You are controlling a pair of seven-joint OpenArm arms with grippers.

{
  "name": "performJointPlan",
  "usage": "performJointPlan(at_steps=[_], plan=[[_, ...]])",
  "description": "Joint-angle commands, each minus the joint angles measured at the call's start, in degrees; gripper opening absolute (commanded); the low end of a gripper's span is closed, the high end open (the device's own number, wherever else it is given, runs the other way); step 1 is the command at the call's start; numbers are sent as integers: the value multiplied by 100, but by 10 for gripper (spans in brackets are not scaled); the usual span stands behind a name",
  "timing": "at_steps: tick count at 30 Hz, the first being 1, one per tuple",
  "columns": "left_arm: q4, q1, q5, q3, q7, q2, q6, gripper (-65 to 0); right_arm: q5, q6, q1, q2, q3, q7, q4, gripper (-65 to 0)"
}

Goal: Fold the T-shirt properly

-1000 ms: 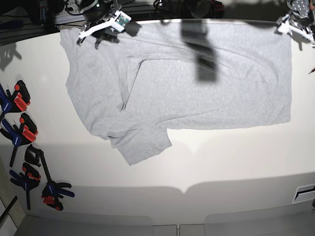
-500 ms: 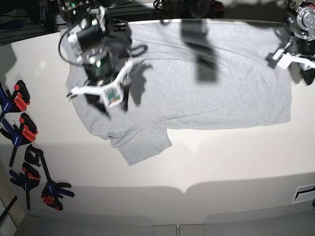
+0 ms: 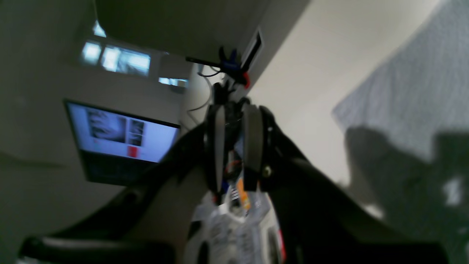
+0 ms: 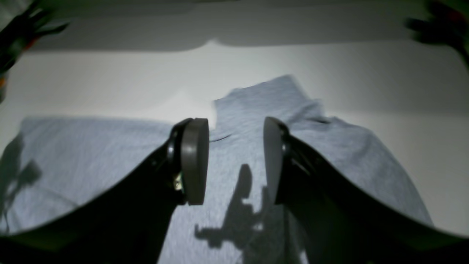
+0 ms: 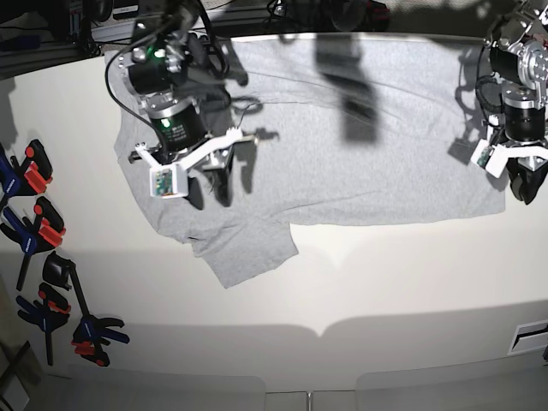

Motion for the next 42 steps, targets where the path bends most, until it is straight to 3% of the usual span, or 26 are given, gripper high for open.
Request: performJointPlan(at_steps=[1, 4, 8, 11, 15, 20, 26, 30, 33, 38, 42], plan=[[85, -48, -26, -61, -219, -105, 208, -572, 122, 188, 17, 105, 20, 175, 94, -419], [85, -66, -546, -61, -579, 61, -42, -572, 179, 391, 22, 431, 20, 173, 94, -419], [33, -162, -903, -61, -656, 741, -249, -572, -52, 391, 20, 750, 20, 151, 94, -419], [-188, -234, -1032, -61, -1110, 1045, -249, -572, -614, 391, 22, 756, 20, 181, 94, -419], [-957, -986, -1600, -61, -1266, 1115, -323, -572, -1051, 382, 22, 756, 20, 219, 94, -419], [-2365, -2334, -2800, -61, -872, 1113, -1298, -572, -1043, 376, 22, 754, 20, 223, 94, -419], [-4168, -3646, -4649, -61, -935, 1115, -2750, -572, -1023, 378, 24, 695, 20, 223, 94, -419], [-5702, -4572, -5169, -61, -1117, 1113, -3049, -572, -955, 380, 35, 514, 20, 216, 94, -419], [-6791, -5217, -5643, -61, -1075, 1113, -3589, -572, -811, 385, 35, 422, 20, 208, 94, -419], [-8529, -6057, -6653, -61, -496, 1115, -4319, -572, -579, 527, 37, 358, 20, 195, 94, -419], [-9674, -6520, -7014, -61, -435, 1115, -4518, -571, -546, 664, 37, 358, 20, 166, 94, -419]])
